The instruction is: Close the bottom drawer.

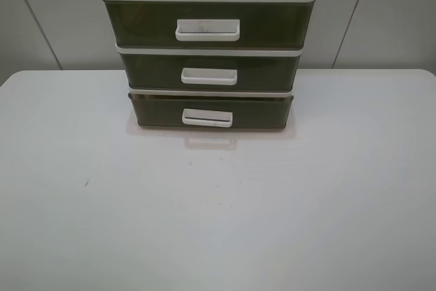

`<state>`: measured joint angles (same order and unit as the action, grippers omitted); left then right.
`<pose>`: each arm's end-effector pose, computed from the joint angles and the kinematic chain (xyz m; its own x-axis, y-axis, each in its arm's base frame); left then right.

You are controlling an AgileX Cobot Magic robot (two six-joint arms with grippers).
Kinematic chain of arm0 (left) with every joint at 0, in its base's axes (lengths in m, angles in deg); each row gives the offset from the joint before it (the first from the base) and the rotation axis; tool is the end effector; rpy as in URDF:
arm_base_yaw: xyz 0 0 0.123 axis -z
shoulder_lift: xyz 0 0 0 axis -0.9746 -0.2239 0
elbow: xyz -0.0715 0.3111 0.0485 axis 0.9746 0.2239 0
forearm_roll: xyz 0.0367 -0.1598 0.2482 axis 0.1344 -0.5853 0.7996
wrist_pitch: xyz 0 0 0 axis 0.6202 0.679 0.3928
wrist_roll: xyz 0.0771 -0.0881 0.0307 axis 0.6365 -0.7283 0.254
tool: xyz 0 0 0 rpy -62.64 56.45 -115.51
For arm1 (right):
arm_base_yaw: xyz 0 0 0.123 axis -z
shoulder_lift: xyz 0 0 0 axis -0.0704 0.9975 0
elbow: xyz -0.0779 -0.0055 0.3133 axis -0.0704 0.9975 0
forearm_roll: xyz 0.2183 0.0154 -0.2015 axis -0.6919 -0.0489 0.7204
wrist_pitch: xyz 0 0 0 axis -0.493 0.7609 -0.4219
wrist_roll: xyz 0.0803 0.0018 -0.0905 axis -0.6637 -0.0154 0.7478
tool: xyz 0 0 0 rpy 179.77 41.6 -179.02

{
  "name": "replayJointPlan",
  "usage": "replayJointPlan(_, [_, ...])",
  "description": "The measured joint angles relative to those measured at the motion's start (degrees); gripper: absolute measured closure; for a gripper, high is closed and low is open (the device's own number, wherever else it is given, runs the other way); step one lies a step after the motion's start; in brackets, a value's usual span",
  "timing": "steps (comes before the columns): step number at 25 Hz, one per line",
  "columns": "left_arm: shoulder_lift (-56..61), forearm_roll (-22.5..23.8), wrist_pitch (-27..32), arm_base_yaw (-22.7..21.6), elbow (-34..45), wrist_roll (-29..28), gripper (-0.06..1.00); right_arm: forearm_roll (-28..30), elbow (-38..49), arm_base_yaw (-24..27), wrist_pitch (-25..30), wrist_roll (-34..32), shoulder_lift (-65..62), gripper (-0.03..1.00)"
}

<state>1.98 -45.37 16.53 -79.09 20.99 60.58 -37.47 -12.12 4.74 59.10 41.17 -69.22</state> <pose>0.0233 -0.0075 0.2873 -0.4467 0.0525 -0.8931 0.0568 0.9979 0.0302 0.0195 -0.0003 0.2925 -0.4510 -0.0198 -0.8923 0.0008 0.9997 -0.0226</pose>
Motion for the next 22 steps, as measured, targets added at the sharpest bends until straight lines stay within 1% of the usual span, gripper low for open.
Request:
replayJointPlan(5, [0.0, 0.0, 0.0, 0.0, 0.0, 0.0, 0.23, 0.0, 0.4, 0.0, -0.9, 0.0, 0.0, 0.15])
replayJointPlan(22, [0.0, 0.0, 0.0, 0.0, 0.0, 0.0, 0.23, 0.0, 0.4, 0.0, -1.1, 0.0, 0.0, 0.15])
